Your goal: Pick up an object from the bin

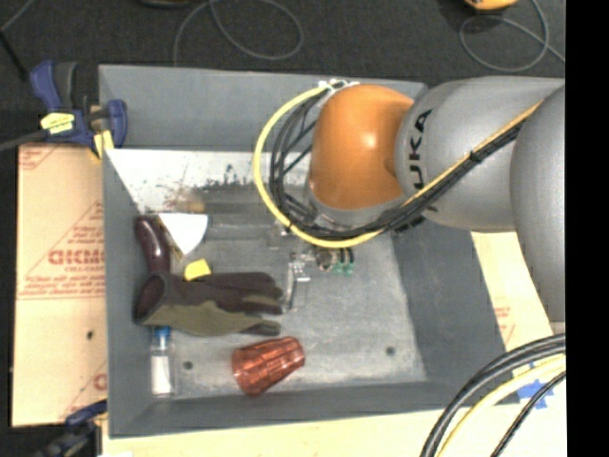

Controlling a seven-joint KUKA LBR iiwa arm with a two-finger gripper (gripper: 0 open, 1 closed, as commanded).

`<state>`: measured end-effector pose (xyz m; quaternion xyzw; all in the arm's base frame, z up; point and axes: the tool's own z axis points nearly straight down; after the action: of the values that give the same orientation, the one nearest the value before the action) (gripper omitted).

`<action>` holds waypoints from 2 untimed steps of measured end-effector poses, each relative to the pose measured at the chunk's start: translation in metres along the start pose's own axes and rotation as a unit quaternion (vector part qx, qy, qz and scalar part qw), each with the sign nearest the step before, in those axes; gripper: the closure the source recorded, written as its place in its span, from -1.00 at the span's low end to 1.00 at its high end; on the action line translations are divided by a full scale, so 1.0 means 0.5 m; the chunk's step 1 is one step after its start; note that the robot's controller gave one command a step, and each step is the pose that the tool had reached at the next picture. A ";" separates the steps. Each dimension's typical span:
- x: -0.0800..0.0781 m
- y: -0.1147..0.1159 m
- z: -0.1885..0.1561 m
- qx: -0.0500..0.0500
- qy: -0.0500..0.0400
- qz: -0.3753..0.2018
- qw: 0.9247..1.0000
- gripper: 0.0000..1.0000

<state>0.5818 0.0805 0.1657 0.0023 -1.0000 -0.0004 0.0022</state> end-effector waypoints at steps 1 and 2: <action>-0.003 -0.001 -0.009 0.000 -0.004 0.001 1.000 -1.00; 0.002 0.003 0.074 -0.001 -0.007 0.013 1.000 -1.00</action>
Offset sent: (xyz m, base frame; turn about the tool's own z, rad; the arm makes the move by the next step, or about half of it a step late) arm -0.0097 0.0040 -0.0918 0.0537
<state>0.5808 0.0819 0.1286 -0.0105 -0.9999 -0.0013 -0.0048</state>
